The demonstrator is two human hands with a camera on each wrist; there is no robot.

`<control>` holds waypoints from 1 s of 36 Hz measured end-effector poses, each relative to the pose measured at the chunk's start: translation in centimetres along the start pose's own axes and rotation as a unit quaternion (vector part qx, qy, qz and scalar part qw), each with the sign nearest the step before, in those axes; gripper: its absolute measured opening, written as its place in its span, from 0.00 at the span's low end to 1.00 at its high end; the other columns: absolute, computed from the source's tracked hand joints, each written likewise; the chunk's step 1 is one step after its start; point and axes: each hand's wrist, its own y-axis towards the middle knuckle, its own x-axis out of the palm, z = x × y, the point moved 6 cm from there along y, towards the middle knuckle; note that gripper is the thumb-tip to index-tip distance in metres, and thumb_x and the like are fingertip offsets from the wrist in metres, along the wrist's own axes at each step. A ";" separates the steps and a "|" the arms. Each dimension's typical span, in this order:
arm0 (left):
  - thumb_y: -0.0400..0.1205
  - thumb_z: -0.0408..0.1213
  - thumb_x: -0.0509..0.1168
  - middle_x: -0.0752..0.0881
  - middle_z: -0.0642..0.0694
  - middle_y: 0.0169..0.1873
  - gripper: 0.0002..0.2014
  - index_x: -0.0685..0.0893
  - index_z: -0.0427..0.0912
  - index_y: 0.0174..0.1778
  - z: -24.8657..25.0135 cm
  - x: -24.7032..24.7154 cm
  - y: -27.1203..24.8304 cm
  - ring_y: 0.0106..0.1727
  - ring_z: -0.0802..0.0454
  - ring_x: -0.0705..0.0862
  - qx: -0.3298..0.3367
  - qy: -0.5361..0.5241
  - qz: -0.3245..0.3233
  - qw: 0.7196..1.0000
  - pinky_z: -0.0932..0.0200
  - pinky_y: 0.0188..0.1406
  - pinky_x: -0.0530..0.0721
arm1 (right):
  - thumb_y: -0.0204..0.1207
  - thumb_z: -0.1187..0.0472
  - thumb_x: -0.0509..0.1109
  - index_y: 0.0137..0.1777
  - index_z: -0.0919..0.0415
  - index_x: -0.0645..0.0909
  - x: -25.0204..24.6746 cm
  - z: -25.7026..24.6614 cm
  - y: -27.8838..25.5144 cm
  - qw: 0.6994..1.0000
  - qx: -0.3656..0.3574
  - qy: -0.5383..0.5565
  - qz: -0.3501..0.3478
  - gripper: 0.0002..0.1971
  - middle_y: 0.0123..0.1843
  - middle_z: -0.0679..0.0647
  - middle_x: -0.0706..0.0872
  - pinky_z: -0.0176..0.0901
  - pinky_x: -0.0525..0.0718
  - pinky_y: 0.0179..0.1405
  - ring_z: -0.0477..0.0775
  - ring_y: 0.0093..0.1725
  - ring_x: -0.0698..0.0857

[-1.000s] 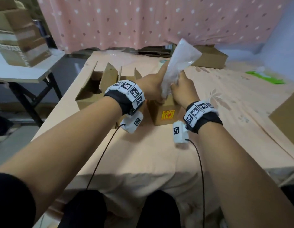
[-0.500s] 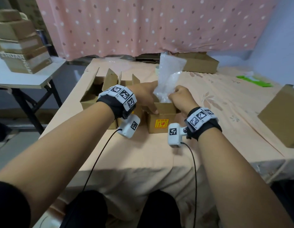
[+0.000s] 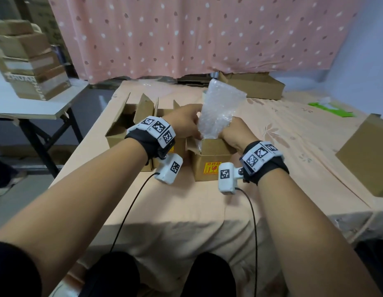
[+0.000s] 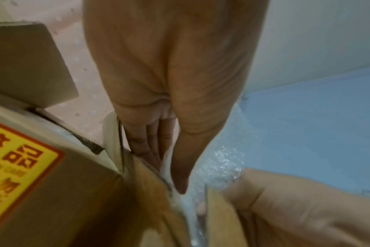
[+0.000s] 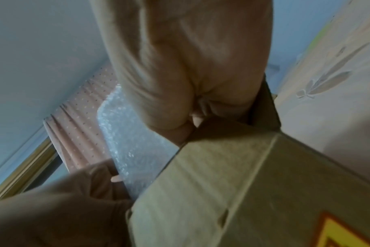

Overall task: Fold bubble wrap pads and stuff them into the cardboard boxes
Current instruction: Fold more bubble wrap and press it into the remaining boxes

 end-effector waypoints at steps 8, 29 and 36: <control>0.75 0.38 0.80 0.88 0.58 0.51 0.22 0.80 0.53 0.62 0.1 1.2 -0.3 0.52 0.59 0.88 0.013 -0.018 -0.011 1.000 0.60 0.51 0.87 | 0.64 0.62 0.75 0.57 0.58 0.87 -0.1 -1.8 -1.4 0.984 -0.028 0.173 0.006 0.19 0.50 0.52 0.93 0.57 0.89 0.58 0.56 0.51 0.92; 0.86 0.28 0.62 0.80 0.45 0.67 0.24 0.73 0.43 0.79 -0.6 0.2 0.5 0.68 0.45 0.78 -0.064 0.135 -0.026 0.988 0.57 0.54 0.72 | 0.70 0.73 0.75 0.50 0.63 0.87 0.0 -0.5 -0.8 0.997 0.008 0.067 -0.029 0.10 0.43 0.60 0.89 0.42 0.86 0.30 0.59 0.40 0.88; 0.85 0.38 0.66 0.83 0.42 0.62 0.17 0.81 0.40 0.69 0.0 1.7 2.2 0.66 0.42 0.81 -0.056 0.146 -0.011 0.988 0.56 0.54 0.74 | 0.79 0.57 0.75 0.57 0.60 0.86 0.8 -0.7 -2.0 0.975 0.022 0.208 -0.074 0.10 0.47 0.56 0.93 0.44 0.90 0.39 0.57 0.45 0.92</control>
